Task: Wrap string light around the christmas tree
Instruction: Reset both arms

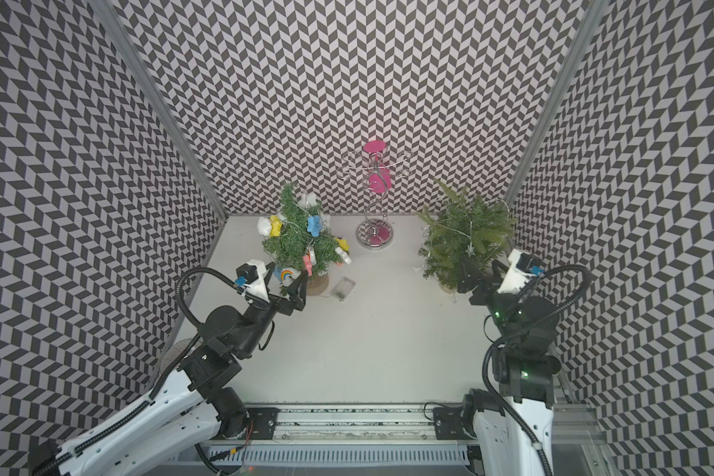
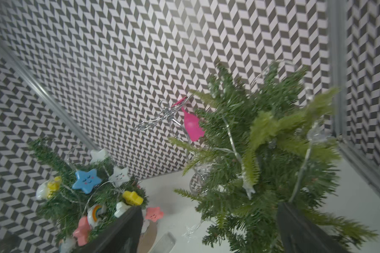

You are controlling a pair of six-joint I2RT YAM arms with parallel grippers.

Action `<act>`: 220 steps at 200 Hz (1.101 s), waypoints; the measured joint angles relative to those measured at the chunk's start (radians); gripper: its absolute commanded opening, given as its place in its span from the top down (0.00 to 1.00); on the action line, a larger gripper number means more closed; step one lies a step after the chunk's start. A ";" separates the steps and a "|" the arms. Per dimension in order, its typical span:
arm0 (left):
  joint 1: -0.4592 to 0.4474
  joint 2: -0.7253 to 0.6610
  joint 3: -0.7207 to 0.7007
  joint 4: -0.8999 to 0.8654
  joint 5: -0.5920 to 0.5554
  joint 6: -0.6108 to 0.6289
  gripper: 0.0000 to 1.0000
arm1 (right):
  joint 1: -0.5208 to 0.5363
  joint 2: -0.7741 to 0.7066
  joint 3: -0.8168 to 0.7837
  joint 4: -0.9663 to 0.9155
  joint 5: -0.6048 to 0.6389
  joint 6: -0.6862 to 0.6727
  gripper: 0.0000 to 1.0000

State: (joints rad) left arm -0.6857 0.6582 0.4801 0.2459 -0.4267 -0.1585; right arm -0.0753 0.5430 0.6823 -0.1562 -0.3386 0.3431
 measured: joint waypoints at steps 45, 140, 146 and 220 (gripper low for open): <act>0.094 -0.082 -0.227 0.142 -0.092 0.073 0.01 | 0.551 0.176 -0.113 0.127 0.428 -0.148 0.00; 0.454 0.294 -0.447 0.662 0.061 0.169 0.01 | 0.242 0.237 -0.623 0.729 0.628 -0.312 0.03; 0.464 0.347 -0.457 0.713 0.073 0.174 0.01 | 0.219 0.277 -0.618 0.768 0.616 -0.309 0.02; 0.571 0.636 -0.397 0.990 0.216 0.185 0.00 | 0.196 0.758 -0.594 1.274 0.576 -0.310 0.01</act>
State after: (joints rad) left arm -0.1143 1.2938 0.0826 1.2362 -0.2108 0.0265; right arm 0.1204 1.3006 0.0879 1.1179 0.2371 0.0334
